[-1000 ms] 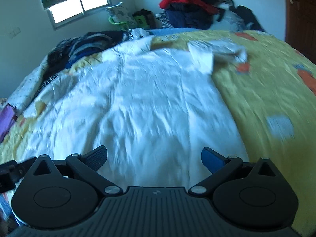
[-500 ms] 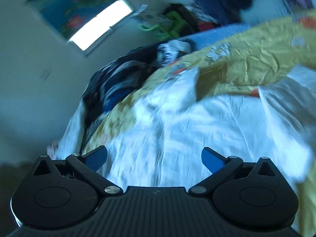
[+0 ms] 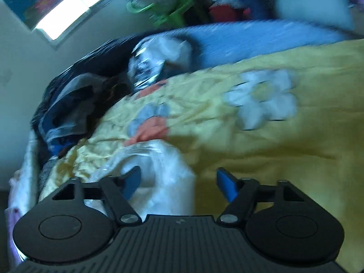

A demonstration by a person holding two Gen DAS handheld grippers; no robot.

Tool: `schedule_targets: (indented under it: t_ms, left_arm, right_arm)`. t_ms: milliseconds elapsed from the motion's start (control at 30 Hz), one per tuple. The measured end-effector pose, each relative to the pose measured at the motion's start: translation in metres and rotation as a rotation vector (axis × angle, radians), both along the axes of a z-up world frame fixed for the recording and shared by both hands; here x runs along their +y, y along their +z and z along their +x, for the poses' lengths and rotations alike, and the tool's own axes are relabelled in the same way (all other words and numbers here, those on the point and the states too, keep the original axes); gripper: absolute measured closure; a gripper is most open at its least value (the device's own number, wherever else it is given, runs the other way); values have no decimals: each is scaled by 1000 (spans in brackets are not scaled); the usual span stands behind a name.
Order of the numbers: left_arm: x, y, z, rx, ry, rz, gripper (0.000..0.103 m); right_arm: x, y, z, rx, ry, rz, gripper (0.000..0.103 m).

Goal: Fold small clothes

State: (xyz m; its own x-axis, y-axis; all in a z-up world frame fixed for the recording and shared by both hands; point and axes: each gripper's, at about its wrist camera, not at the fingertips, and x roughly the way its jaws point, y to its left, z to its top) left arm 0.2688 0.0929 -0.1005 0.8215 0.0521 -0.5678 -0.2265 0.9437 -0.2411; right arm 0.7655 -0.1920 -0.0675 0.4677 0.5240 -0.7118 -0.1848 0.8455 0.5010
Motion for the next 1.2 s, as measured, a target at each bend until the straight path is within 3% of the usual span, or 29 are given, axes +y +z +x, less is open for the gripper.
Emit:
schedule_targets:
  t_ms: [67, 100, 167, 200, 300, 433, 567, 700, 800, 900, 1033, 1100, 1200]
  left_arm:
    - [3, 0, -1, -16, 2, -27, 0]
    - [5, 0, -1, -23, 3, -40, 0]
    - [8, -1, -2, -36, 5, -62, 0]
    - [8, -1, -3, -40, 6, -68, 0]
    - [10, -1, -4, -45, 6, -79, 0]
    - [12, -1, -4, -53, 9, -96, 0]
    - [15, -1, -5, -65, 11, -119, 0]
    - [17, -1, -6, -72, 13, -132, 0]
    - [16, -1, -6, -75, 14, -135, 0]
    - [16, 0, -6, -75, 14, -134, 0]
    - [17, -1, -6, -73, 15, -132, 0]
    - [17, -1, -6, -73, 15, -132, 0]
    - [17, -1, -6, -73, 14, -131, 0]
  right_arm:
    - [12, -12, 13, 29, 39, -23, 65]
    - [16, -15, 15, 27, 52, -19, 67]
    - [17, -17, 17, -7, 66, 23, 86]
    - [18, -17, 18, -14, 67, 39, 88]
    - [18, 2, 7, -103, 72, 42, 90]
    - [37, 65, -36, -302, 184, -32, 90]
    - [55, 128, -123, -517, 365, -135, 90]
    - [55, 145, -218, -610, 505, -181, 90]
    - [49, 127, -272, -584, 554, -223, 90]
    - [35, 95, -301, -483, 534, -277, 88]
    - [13, 56, -315, -277, 437, -310, 49]
    - [-1, 51, -326, -243, 391, -265, 48]
    - [-28, 57, -334, -201, 290, -115, 36]
